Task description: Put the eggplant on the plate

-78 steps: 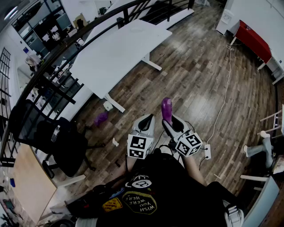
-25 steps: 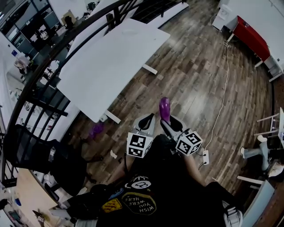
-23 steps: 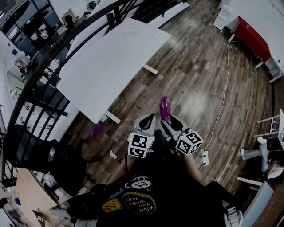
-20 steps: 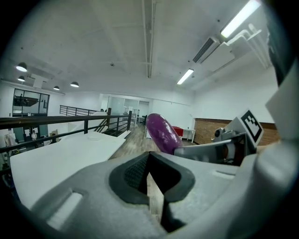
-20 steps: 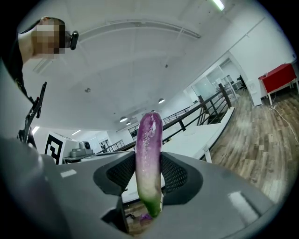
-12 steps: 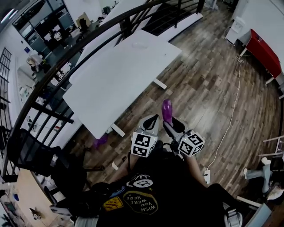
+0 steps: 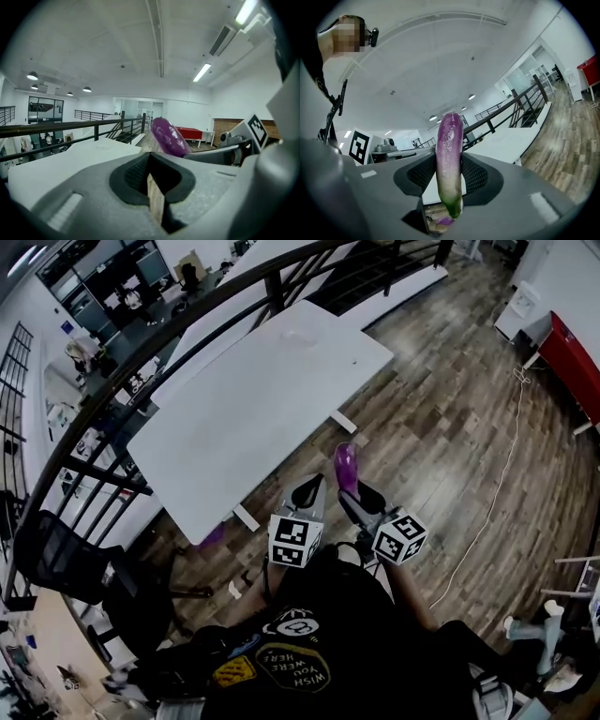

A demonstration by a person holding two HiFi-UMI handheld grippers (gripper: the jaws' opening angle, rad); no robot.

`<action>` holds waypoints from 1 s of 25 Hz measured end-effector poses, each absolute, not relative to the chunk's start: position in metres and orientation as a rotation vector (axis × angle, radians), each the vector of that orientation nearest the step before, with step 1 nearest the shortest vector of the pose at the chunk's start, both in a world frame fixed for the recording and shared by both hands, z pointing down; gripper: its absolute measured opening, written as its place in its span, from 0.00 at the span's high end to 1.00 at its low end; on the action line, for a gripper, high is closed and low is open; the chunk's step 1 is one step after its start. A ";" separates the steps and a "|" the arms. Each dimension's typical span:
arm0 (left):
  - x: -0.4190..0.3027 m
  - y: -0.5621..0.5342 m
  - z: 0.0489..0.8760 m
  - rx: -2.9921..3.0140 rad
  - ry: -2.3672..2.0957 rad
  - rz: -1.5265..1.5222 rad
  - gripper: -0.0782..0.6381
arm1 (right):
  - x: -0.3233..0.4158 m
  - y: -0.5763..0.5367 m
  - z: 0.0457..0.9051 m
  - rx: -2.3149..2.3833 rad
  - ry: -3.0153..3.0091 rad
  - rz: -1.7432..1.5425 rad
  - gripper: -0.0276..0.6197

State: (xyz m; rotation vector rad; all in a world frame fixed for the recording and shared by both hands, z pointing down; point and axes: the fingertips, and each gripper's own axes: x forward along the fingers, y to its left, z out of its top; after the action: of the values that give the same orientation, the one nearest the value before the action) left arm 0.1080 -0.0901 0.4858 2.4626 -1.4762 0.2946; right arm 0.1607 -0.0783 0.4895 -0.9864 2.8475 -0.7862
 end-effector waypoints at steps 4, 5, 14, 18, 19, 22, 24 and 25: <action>0.110 -0.129 0.499 2.456 -1.430 0.312 0.88 | 0.160 -0.117 0.497 -1.004 2.822 -0.836 0.68; 0.111 -0.140 0.503 2.461 -1.418 0.317 0.88 | 0.159 -0.129 0.501 -1.012 2.821 -0.846 0.68; 0.073 -0.270 0.502 2.469 -1.379 0.283 0.88 | 0.122 -0.256 0.496 -1.076 2.865 -0.787 0.68; 0.049 -0.319 0.499 2.472 -1.359 0.249 0.88 | 0.104 -0.306 0.485 -1.116 2.863 -0.740 0.68; 0.045 -0.327 0.500 2.473 -1.349 0.245 0.88 | 0.100 -0.315 0.483 -1.126 2.860 -0.735 0.69; 0.035 -0.348 0.503 2.465 -1.329 0.245 0.88 | 0.089 -0.337 0.484 -1.147 2.854 -0.737 0.68; 0.030 -0.360 0.507 2.453 -1.329 0.249 0.88 | 0.082 -0.349 0.489 -1.146 2.862 -0.761 0.68; 0.028 -0.365 0.509 2.446 -1.331 0.250 0.88 | 0.079 -0.355 0.493 -1.139 2.870 -0.776 0.69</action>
State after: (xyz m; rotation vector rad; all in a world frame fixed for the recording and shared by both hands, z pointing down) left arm 0.0276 -0.3648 0.5089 2.4457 -1.3312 0.2498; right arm 0.0794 -0.3547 0.4931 -1.1394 2.8701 -0.7757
